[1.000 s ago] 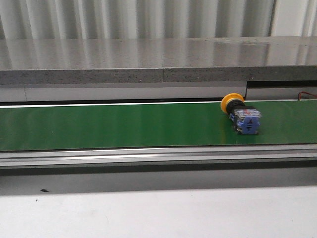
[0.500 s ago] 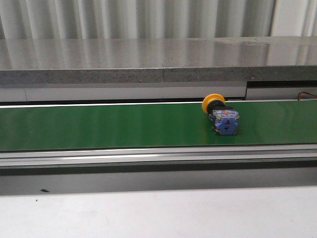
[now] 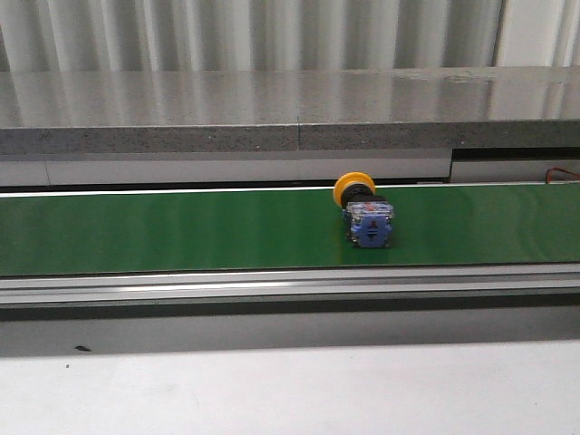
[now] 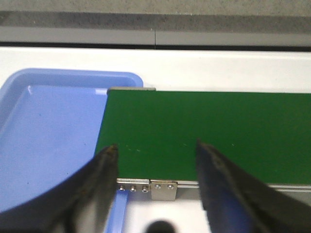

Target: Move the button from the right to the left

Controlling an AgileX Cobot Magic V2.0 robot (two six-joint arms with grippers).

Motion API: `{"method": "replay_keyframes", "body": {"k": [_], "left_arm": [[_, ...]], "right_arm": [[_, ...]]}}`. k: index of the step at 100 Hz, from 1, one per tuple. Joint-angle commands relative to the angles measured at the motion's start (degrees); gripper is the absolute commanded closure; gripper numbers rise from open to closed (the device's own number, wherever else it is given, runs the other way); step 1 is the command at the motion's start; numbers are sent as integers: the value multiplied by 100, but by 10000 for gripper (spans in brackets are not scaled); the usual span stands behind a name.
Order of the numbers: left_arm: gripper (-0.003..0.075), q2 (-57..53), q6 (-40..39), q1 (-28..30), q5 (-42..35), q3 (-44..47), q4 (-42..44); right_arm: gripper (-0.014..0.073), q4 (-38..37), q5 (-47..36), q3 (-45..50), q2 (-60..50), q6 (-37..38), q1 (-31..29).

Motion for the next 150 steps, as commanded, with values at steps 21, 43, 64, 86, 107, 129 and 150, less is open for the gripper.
{"method": "replay_keyframes", "body": {"k": [21, 43, 64, 86, 107, 129, 150], "left_arm": [[136, 588, -45, 15, -232, -341, -200], [136, 929, 12, 2, -93, -506, -1436], [158, 1627, 166, -360, 652, -1093, -2234], [175, 2396, 61, -1119, 711, -1498, -2447], [175, 3240, -221, -1809, 724, -1917, -2436], [175, 4222, -874, -2414, 978, -2548, -1856], [175, 5083, -1431, -2904, 1275, -3323, -1472]], "right_arm": [[660, -19, -408, -127, 63, -43, -4], [660, -19, -408, -127, 63, -43, -4], [660, -19, -408, -127, 63, -43, -4], [660, -19, -408, -127, 63, -43, -4], [660, -19, -408, -127, 63, -43, -4], [660, -19, -408, -127, 63, -43, -4], [660, -19, -408, -127, 63, -43, -4]]}}
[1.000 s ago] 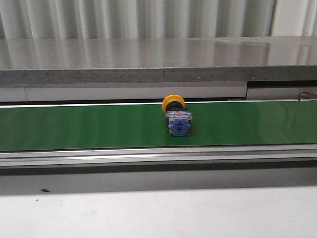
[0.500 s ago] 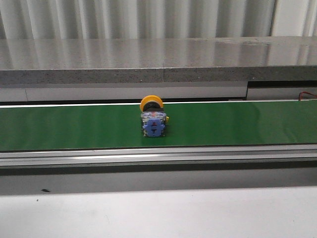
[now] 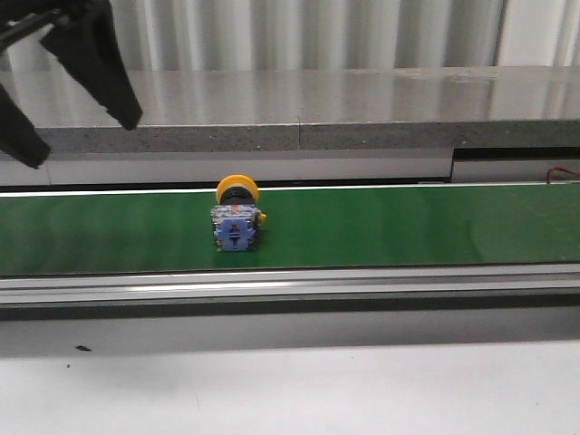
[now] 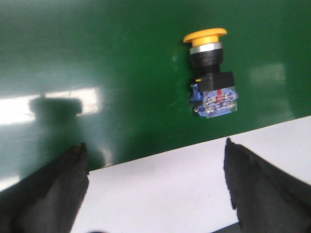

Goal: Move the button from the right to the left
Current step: 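Lower the open left gripper around the button and close it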

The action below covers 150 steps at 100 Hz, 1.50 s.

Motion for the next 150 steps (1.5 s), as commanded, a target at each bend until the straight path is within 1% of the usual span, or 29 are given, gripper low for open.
{"method": "replay_keyframes", "body": {"k": [1, 16, 34, 53, 69, 89, 94, 99, 111, 118, 125, 136, 150], "left_arm": [[175, 182, -261, -182, 95, -499, -21], [175, 826, -309, -271, 686, -1162, -21], [175, 1339, -388, -335, 818, -1615, -9], [175, 1632, -561, -465, 900, -1715, 127], [175, 1872, -821, -614, 967, -1723, 633], [183, 2001, -1140, -624, 856, -1723, 1180], [213, 2001, -1227, -639, 832, -1723, 1306], [272, 2001, -1392, -639, 843, -1723, 1473], [488, 2001, -1417, -639, 932, -1723, 1541], [573, 2001, -1417, -639, 955, -1723, 1625], [608, 2001, -1417, -639, 979, -1723, 1625], [609, 1936, -1417, -639, 1018, -1723, 1625], [609, 1693, -1310, -624, 1018, -1723, 1985]], "right_arm": [[660, -19, -408, -127, 63, -43, -4], [660, -19, -408, -127, 63, -43, -4], [660, -19, -408, -127, 63, -43, -4], [660, -19, -408, -127, 63, -43, -4], [660, -19, -408, -127, 63, -43, -4], [660, -19, -408, -127, 63, -43, -4], [660, -19, -408, -127, 63, -43, -4], [660, -19, -408, -127, 63, -43, -4], [660, -19, -408, -127, 63, -43, -4], [660, -19, -408, -127, 63, -43, -4], [660, -19, -408, -127, 63, -43, -4], [660, -19, -408, -127, 63, -43, -4], [660, -19, -408, -127, 63, -43, -4]]}}
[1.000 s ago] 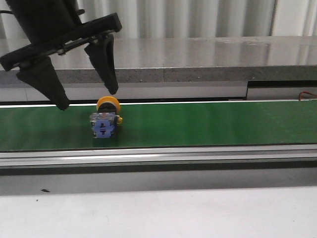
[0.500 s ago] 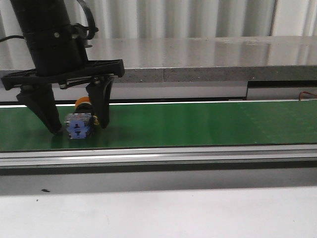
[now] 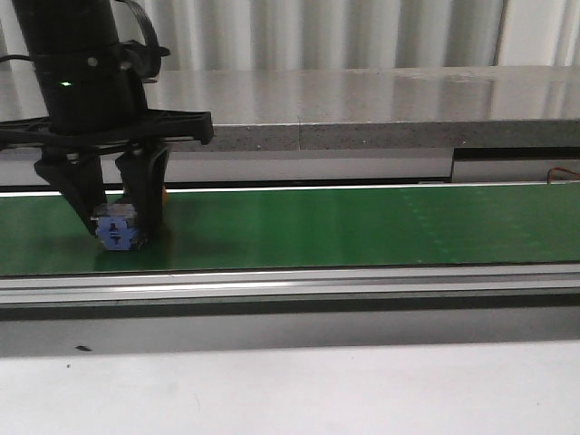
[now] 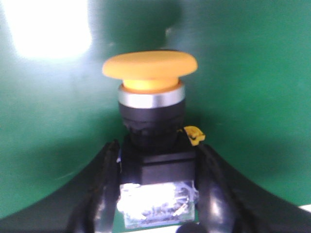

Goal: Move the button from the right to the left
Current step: 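Lower the open left gripper around the button and close it, then lift the button with the left gripper and carry it over the blue tray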

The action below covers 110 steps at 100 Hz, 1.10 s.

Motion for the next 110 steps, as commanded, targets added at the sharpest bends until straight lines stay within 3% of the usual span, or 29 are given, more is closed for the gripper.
{"method": "replay_keyframes", "body": {"k": [1, 15, 31, 59, 78, 110], "left_arm": [[609, -473, 40, -16, -31, -158, 190], [609, -699, 155, 290, 9, -158, 216], [609, -907, 850, 791, 166, -158, 216], [609, -961, 2236, 2031, 535, -158, 233], [609, -961, 2395, 2910, 576, -158, 374], [609, -812, 3748, 3969, 483, -147, 571]], "right_arm": [[660, -19, -408, -127, 66, -43, -4], [660, -19, -408, -127, 66, -43, -4], [660, -19, -408, -127, 66, -43, -4], [660, -19, -408, -127, 66, -43, -4], [660, -19, -408, -127, 66, -43, -4], [660, -19, -408, -127, 66, -43, -4]]}}
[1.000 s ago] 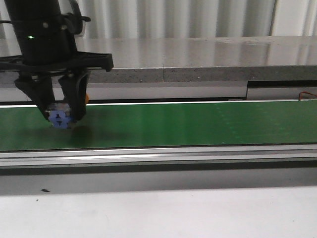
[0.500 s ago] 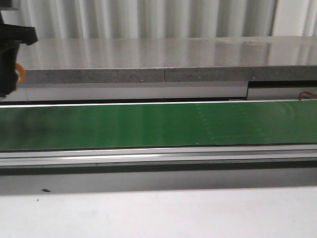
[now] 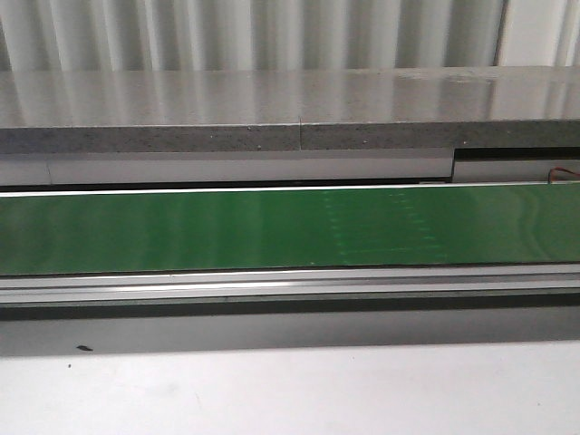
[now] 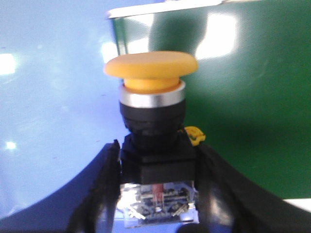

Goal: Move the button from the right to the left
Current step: 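Lift the button with the left gripper and carry it over the blue tray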

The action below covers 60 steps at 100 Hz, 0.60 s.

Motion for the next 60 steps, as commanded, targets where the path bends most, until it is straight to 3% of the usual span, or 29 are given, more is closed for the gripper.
{"method": "replay_keyframes", "body": {"k": [1, 29, 60], "left_arm": [[609, -147, 219, 227, -167, -147, 13], [609, 343, 513, 854, -908, -147, 144], [604, 1056, 513, 972, -1127, -147, 178]], "right_arm": [[660, -19, -408, -127, 66, -43, -4], [660, -19, -408, -127, 66, -43, -4], [660, -19, -408, -127, 66, -43, -4]]}}
